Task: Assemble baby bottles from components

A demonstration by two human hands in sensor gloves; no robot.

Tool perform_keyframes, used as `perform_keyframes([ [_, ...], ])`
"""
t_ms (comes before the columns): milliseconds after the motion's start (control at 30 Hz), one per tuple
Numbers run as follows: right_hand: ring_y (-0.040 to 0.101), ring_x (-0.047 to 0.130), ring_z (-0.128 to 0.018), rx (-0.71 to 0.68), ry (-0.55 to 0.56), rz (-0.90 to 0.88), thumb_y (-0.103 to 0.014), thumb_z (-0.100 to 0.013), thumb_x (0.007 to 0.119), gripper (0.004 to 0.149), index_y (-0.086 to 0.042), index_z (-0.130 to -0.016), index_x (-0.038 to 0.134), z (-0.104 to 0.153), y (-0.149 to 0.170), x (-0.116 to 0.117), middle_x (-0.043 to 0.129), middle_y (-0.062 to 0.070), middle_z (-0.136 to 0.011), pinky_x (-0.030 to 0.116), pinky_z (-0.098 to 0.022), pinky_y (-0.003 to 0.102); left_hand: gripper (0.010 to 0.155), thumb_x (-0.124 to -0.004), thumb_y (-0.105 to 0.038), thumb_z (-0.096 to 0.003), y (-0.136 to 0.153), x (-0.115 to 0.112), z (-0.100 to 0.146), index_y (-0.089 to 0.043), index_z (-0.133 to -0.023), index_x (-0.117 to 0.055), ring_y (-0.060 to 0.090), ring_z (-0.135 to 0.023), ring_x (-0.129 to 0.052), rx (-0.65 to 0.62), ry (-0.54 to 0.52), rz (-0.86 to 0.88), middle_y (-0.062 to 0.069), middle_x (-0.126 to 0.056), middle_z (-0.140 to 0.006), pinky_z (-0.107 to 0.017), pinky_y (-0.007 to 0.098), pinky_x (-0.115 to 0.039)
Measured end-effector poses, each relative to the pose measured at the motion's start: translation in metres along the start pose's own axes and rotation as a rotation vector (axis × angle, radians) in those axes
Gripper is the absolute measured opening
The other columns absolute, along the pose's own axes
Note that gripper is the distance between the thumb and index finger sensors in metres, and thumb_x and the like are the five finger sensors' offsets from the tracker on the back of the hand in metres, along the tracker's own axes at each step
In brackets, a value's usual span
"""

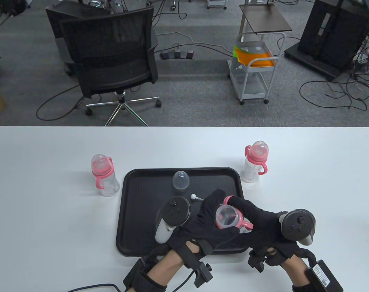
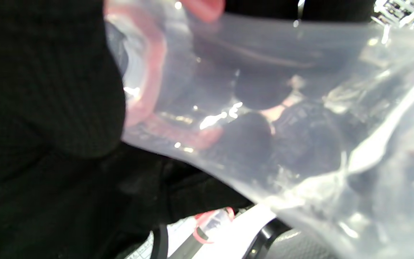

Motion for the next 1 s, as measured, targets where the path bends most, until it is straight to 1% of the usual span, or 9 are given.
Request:
perform_keyframes([
  [67, 0.045, 0.095, -0.083, -0.009, 0.006, 0.017, -0.046, -0.025, 0.109, 0.096, -0.031, -0.105, 0.058, -0.002, -0.002, -0.002, 0.078, 0.018, -0.095, 0.085, -0.059, 0.066, 0.114, -0.096, -0.057, -0.0465, -0.001, 0.004, 0.001, -0.025, -0.11, -0.007, 0.062, -0.098, -0.054, 0.009, -0.003, 0.018, 0.02, -0.005, -0.113, -0.072, 0.069, -0.062],
  [133, 0.044, 0.096, -0.083, -0.011, 0.02, -0.023, -0.047, -0.025, 0.109, 0.095, -0.03, -0.105, 0.059, -0.002, -0.002, -0.004, 0.078, 0.017, -0.096, 0.085, -0.059, 0.066, 0.119, -0.095, -0.066, -0.0436, -0.005, 0.011, 0.004, -0.024, -0.111, -0.006, 0.064, -0.101, -0.045, 0.007, -0.028, -0.031, 0.02, -0.002, -0.113, -0.071, 0.074, -0.055],
  [267, 0.043, 0.096, -0.083, 0.007, 0.047, -0.034, -0.047, -0.025, 0.109, 0.095, -0.03, -0.105, 0.059, 0.0, 0.004, -0.016, 0.078, 0.016, -0.096, 0.085, -0.06, 0.065, 0.113, -0.091, -0.068, -0.0458, -0.013, 0.024, 0.007, -0.024, -0.113, -0.012, 0.061, -0.102, -0.044, 0.005, -0.033, -0.151, 0.02, -0.004, -0.114, -0.072, 0.073, -0.054],
  [400, 0.043, 0.095, -0.084, 0.021, 0.094, -0.053, -0.047, -0.025, 0.109, 0.095, -0.03, -0.105, 0.059, 0.001, 0.01, -0.029, 0.078, 0.016, -0.096, 0.085, -0.06, 0.065, 0.111, -0.089, -0.069, -0.0472, -0.012, 0.033, 0.01, -0.022, -0.114, -0.013, 0.061, -0.103, -0.041, -0.001, -0.059, -0.08, 0.021, -0.005, -0.114, -0.072, 0.075, -0.05],
  [633, 0.043, 0.094, -0.084, 0.061, 0.146, -0.115, -0.046, -0.026, 0.108, 0.095, -0.03, -0.105, 0.058, 0.004, 0.027, -0.049, 0.077, 0.016, -0.097, 0.084, -0.061, 0.065, 0.1, -0.088, -0.064, -0.0497, 0.007, 0.061, 0.012, -0.021, -0.115, -0.026, 0.06, -0.103, -0.042, 0.096, -0.233, -0.112, 0.02, -0.018, -0.117, -0.072, 0.075, -0.047],
  [700, 0.043, 0.094, -0.085, 0.073, 0.166, -0.13, -0.047, -0.026, 0.108, 0.095, -0.03, -0.105, 0.057, 0.005, 0.032, -0.056, 0.077, 0.016, -0.097, 0.084, -0.061, 0.065, 0.092, -0.09, -0.056, -0.0511, 0.012, 0.061, 0.006, -0.019, -0.115, -0.034, 0.059, -0.102, -0.046, 0.144, -0.266, -0.16, 0.019, -0.028, -0.117, -0.072, 0.074, -0.048],
  [767, 0.043, 0.094, -0.085, 0.09, 0.194, -0.151, -0.046, -0.026, 0.108, 0.095, -0.03, -0.105, 0.057, 0.008, 0.039, -0.064, 0.077, 0.016, -0.097, 0.083, -0.061, 0.065, 0.085, -0.091, -0.049, -0.0519, 0.016, 0.055, -0.01, -0.019, -0.114, -0.042, 0.059, -0.101, -0.046, 0.2, -0.25, -0.296, 0.015, -0.039, -0.117, -0.072, 0.073, -0.047],
  [867, 0.043, 0.094, -0.085, 0.113, 0.22, -0.146, -0.046, -0.027, 0.108, 0.095, -0.03, -0.105, 0.057, 0.011, 0.048, -0.074, 0.077, 0.016, -0.097, 0.083, -0.061, 0.065, 0.082, -0.092, -0.052, -0.0502, 0.024, 0.043, -0.034, -0.021, -0.113, -0.05, 0.059, -0.101, -0.047, 0.28, -0.226, -0.523, 0.012, -0.051, -0.117, -0.072, 0.072, -0.046],
  [1000, 0.044, 0.093, -0.085, 0.148, 0.248, -0.153, -0.046, -0.027, 0.108, 0.095, -0.03, -0.105, 0.057, 0.017, 0.06, -0.083, 0.076, 0.016, -0.098, 0.082, -0.062, 0.066, 0.083, -0.094, -0.058, -0.0472, 0.041, 0.022, -0.064, -0.026, -0.113, -0.055, 0.06, -0.101, -0.041, 0.364, -0.222, -0.651, 0.009, -0.058, -0.115, -0.071, 0.071, -0.041],
])
Point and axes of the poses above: the tracker on the back of each hand, its own y axis roughly to the little-finger side, its own z axis roughly from the fingertips to the wrist, x = y × z, the point moved 2 cm from there along -z, roughly from the wrist to the fingertips
